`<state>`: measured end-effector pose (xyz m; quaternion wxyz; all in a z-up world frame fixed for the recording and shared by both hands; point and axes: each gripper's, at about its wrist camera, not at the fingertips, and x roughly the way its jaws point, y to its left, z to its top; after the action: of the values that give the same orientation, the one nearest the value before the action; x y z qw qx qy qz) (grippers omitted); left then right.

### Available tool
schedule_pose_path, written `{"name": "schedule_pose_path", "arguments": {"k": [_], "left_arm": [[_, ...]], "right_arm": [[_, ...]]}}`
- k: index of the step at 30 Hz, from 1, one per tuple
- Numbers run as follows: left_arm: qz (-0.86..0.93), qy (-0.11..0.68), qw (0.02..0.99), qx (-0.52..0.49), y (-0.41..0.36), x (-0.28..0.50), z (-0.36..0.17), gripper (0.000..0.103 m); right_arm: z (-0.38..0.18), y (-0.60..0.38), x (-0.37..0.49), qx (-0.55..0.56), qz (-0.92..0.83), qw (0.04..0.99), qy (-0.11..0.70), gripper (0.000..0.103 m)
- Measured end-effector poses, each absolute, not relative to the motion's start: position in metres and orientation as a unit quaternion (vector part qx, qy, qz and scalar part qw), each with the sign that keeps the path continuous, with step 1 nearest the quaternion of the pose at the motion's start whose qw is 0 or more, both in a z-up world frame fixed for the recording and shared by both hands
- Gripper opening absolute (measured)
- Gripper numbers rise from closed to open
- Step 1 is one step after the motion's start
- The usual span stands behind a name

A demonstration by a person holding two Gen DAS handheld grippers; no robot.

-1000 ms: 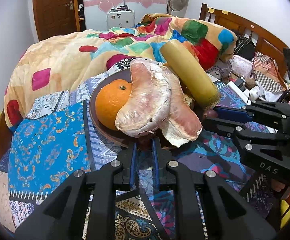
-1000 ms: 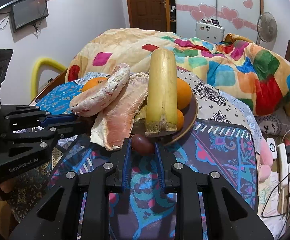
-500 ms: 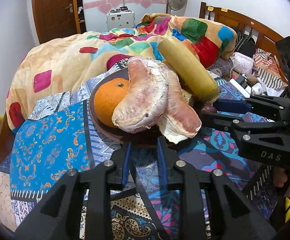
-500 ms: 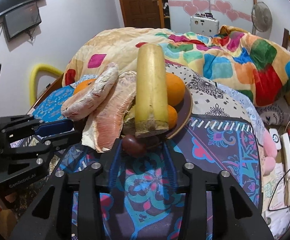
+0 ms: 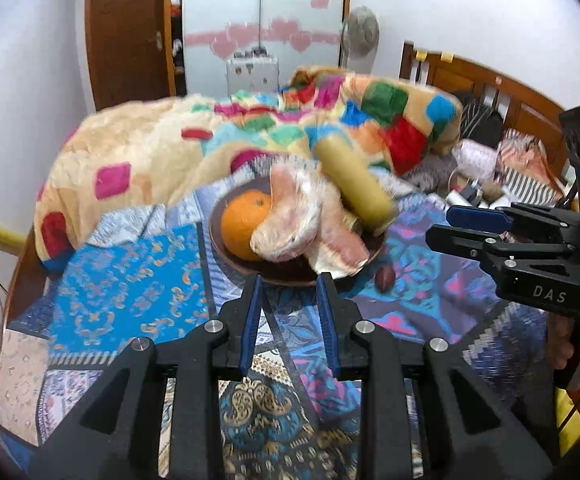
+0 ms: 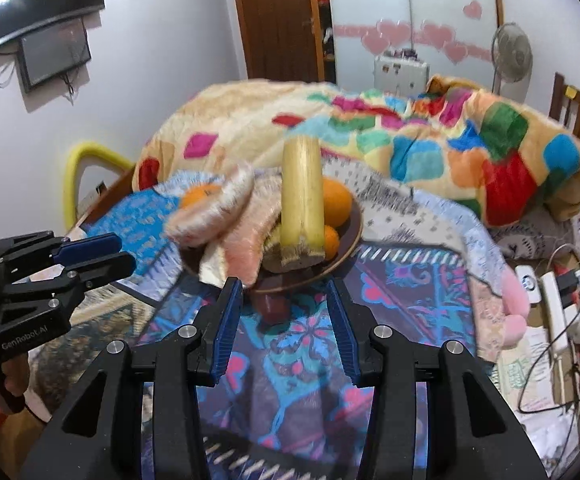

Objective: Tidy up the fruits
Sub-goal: 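Move the right tool to another dark red date and grasp it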

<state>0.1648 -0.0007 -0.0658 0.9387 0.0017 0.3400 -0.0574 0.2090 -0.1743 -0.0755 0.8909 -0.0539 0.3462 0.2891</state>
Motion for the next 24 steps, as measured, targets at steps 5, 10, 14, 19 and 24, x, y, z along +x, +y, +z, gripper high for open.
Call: {"name": "schedule_pose_path", "arguments": {"k": [5, 10, 14, 19, 24], "left_arm": [[-0.058, 0.295, 0.954, 0.0, -0.003, 0.127, -0.036, 0.044], [-0.055, 0.287, 0.956, 0.014, -0.005, 0.111, -0.031, 0.048], [-0.048, 0.294, 0.954, 0.02, -0.001, 0.112, -0.042, 0.051], [-0.045, 0.318, 0.947, 0.011, 0.009, 0.126, -0.066, 0.052], [-0.042, 0.338, 0.94, 0.014, 0.014, 0.135, -0.089, 0.052]], "right_arm": [[-0.042, -0.187, 0.177, -0.04, 0.289, 0.906, 0.306, 0.042], [-0.053, -0.183, 0.177, -0.049, 0.28, 0.903, 0.321, 0.043], [-0.081, -0.174, 0.187, -0.066, 0.276, 0.892, 0.353, 0.043], [-0.114, -0.162, 0.197, -0.098, 0.272, 0.876, 0.387, 0.043], [-0.133, -0.157, 0.21, -0.113, 0.269, 0.866, 0.406, 0.035]]}}
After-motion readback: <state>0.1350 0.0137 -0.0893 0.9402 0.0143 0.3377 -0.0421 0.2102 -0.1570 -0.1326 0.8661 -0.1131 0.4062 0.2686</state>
